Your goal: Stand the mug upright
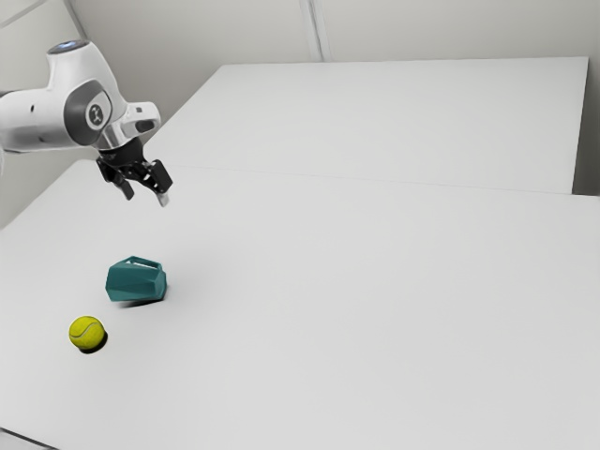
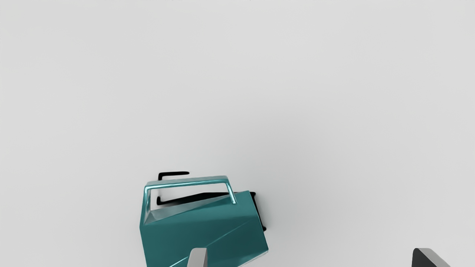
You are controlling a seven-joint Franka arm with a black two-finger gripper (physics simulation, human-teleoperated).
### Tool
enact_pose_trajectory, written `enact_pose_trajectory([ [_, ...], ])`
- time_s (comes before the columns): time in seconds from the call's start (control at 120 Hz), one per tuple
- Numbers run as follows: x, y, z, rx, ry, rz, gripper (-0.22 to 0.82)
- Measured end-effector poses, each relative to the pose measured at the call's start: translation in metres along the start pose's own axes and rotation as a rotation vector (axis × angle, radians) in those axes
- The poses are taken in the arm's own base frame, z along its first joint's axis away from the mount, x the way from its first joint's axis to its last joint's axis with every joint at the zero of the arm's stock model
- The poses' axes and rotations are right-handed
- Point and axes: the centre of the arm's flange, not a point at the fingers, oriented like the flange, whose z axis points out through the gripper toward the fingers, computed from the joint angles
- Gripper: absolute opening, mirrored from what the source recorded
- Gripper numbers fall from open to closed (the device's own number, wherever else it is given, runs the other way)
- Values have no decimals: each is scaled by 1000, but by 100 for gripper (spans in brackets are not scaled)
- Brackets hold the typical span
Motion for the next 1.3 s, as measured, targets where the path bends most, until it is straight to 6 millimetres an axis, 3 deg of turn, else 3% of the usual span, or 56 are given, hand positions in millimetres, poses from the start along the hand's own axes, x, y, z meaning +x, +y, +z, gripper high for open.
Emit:
enact_pose_trajectory([
  [0.15, -1, -8, -2, -31, 30, -21, 60],
  [0.392, -42, -87, 11, -141, 41, -174, 60],
  [0.533, -59, -124, 42, -223, -16, -205, 60],
  [0.758, -76, -152, 94, -352, -99, -180, 60],
  [0.9, -77, -165, 107, -449, -92, -156, 60],
  [1.117, -87, -181, 144, -615, -84, -145, 60],
  [1.3, -83, -181, 160, -732, -38, -118, 60],
])
